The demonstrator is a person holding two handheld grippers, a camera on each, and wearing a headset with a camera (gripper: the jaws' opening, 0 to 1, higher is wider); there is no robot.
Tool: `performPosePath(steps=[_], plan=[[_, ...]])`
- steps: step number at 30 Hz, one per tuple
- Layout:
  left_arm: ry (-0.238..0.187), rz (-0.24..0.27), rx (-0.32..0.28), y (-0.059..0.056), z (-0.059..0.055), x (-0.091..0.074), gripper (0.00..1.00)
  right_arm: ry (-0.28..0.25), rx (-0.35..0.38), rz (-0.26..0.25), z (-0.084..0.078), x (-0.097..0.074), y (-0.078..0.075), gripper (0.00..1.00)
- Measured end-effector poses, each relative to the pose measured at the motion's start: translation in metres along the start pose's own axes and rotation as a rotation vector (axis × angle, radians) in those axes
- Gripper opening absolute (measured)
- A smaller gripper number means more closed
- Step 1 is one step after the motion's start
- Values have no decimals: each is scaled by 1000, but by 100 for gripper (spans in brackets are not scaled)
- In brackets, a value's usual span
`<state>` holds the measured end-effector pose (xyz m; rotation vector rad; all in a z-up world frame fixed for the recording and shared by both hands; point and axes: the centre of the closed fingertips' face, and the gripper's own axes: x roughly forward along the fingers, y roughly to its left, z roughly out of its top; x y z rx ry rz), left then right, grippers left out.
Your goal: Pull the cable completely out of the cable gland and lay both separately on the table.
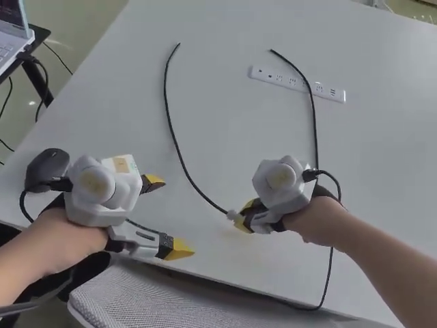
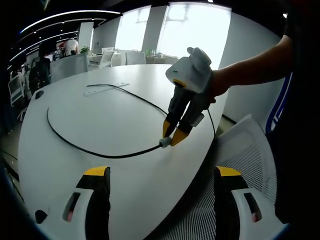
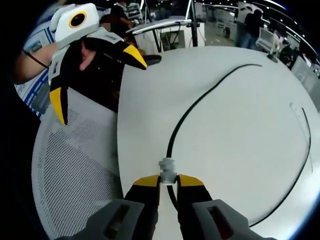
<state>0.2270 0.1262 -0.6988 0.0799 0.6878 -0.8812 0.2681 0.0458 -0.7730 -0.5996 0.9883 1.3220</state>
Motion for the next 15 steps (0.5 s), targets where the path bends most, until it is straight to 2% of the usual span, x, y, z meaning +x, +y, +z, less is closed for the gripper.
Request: performPosePath(steps=[3,7,15], plan=[[-22,-14,-7,-1,8,1,85,-7,14,10,2,-7,2,7],[-47,-29,-12,-1,19,5,84,-40,60,52,12,-20,11,7],[-71,-71,-6,-7,34,15,80,-64,38,58,25,-38,20,7]])
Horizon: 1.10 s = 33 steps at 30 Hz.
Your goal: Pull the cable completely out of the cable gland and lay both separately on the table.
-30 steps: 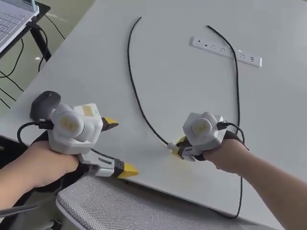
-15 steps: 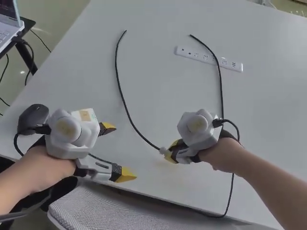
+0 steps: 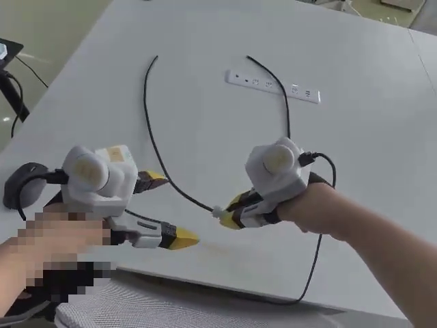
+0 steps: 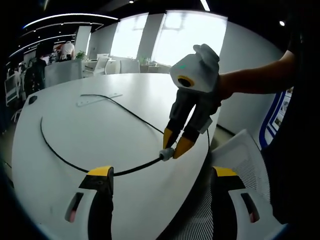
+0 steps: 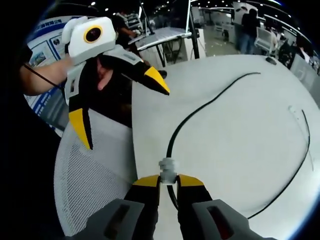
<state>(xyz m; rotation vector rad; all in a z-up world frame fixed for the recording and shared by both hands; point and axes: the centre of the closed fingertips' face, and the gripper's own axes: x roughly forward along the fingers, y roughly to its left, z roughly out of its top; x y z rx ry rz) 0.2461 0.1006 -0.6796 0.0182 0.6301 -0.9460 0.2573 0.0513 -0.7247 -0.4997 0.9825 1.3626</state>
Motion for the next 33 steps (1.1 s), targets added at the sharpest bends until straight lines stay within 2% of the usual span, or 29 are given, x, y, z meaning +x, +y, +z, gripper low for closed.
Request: performPosePath(steps=[8,11,17,23,26,29,33], plan=[[-6,-43,8,-8,7,11,76,12,-63,16,3,-12,10,7],[12,-54,40,-12,7,16,76,14,-81,23,6,-16,14,7],[4,-75,40,-16,13,21,74,22,-125,29,9,-22,21,7],[-19,-103,9,-15,18,27,68,16,-162,22,14,-28,25,6],[-23,-126,11,-20,20,28,63,18,-192,23,14,-32,28,6],[-37,-125,6,-18,22,31,65,21,-214,21,15,-36,30,6],[-42,-151,-6,-23,24,32,58,21,-225,12,14,-39,29,6]])
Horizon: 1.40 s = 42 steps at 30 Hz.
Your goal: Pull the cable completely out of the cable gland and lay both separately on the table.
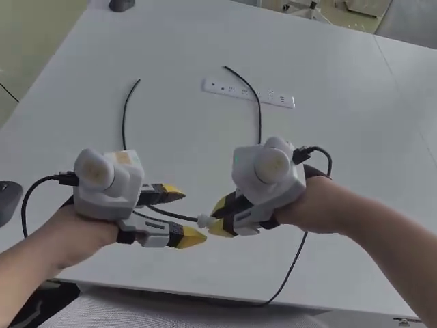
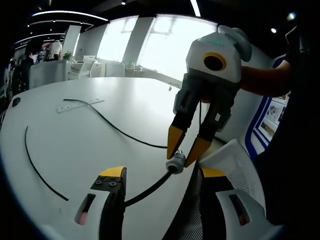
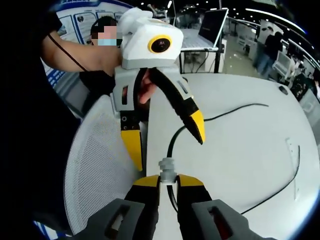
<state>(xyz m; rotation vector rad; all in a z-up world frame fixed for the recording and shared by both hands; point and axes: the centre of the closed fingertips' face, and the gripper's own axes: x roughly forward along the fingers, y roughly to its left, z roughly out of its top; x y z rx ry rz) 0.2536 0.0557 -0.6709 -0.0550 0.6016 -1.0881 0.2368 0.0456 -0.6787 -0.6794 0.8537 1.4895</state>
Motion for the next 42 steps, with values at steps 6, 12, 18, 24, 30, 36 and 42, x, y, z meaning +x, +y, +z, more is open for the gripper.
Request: performPosePath(steps=[6,12,18,24,30,36,42], plan=[[2,-33,4,-8,1,4,52,0,-41,1,-2,-4,4,6],[3,-71,14,-16,2,6,44,-9,-70,-2,-2,-7,5,6],[2,-97,10,-20,2,8,35,-4,-90,-3,-2,-7,5,6],[-4,-122,0,-22,3,9,28,-9,-111,-1,1,-6,6,6],[-10,-143,-8,-21,6,9,19,-8,-136,-3,0,-4,4,7],[-9,-158,-7,-22,5,10,16,-17,-138,-4,-1,-3,3,7],[-18,-173,-7,-24,6,9,19,-39,-146,-1,0,-4,1,7]])
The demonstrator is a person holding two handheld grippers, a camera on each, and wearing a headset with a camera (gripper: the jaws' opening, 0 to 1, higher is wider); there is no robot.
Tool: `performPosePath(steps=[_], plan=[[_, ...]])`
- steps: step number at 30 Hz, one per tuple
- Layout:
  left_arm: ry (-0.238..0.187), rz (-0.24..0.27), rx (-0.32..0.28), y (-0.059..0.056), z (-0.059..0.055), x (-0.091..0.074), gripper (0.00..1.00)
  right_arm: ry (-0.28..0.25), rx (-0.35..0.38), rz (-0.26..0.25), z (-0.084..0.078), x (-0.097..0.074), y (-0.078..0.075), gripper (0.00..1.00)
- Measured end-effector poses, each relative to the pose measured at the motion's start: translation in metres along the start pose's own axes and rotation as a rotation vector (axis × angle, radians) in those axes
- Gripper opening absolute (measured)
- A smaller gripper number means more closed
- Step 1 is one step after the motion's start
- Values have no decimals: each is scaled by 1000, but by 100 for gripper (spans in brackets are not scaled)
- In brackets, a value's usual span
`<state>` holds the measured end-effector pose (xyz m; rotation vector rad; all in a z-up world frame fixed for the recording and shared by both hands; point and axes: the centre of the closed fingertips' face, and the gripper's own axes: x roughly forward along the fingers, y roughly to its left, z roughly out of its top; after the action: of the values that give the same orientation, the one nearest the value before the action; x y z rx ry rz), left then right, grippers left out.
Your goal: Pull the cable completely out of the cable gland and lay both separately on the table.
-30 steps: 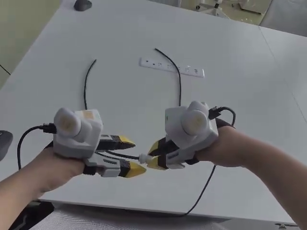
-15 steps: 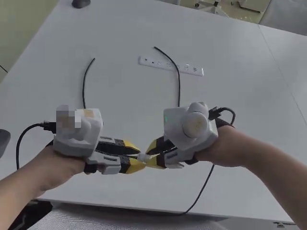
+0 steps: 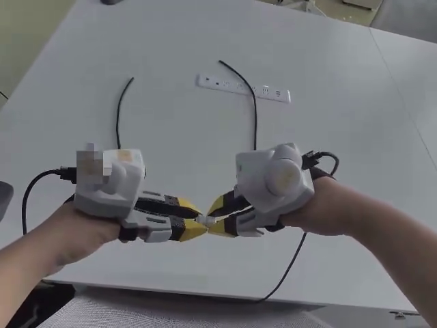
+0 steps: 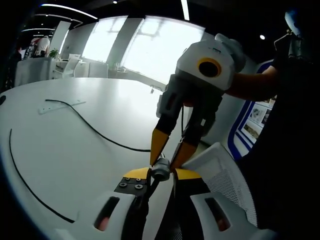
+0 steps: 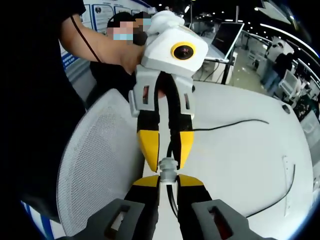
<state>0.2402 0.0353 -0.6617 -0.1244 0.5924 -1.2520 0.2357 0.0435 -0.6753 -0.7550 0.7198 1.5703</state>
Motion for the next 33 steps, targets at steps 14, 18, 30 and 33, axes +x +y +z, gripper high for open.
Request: performPosePath(steps=[14,18,30,33], plan=[[-8,-13,35,-1,2,1,16,-26,-12,8,0,-3,1,7],[-11,-14,34,-1,3,0,16,-33,-20,7,2,-3,1,7],[-30,14,78,-3,9,-4,15,-67,-51,-37,6,-9,0,8],[-45,17,85,-2,12,-4,15,-111,12,-46,8,-13,-4,8]])
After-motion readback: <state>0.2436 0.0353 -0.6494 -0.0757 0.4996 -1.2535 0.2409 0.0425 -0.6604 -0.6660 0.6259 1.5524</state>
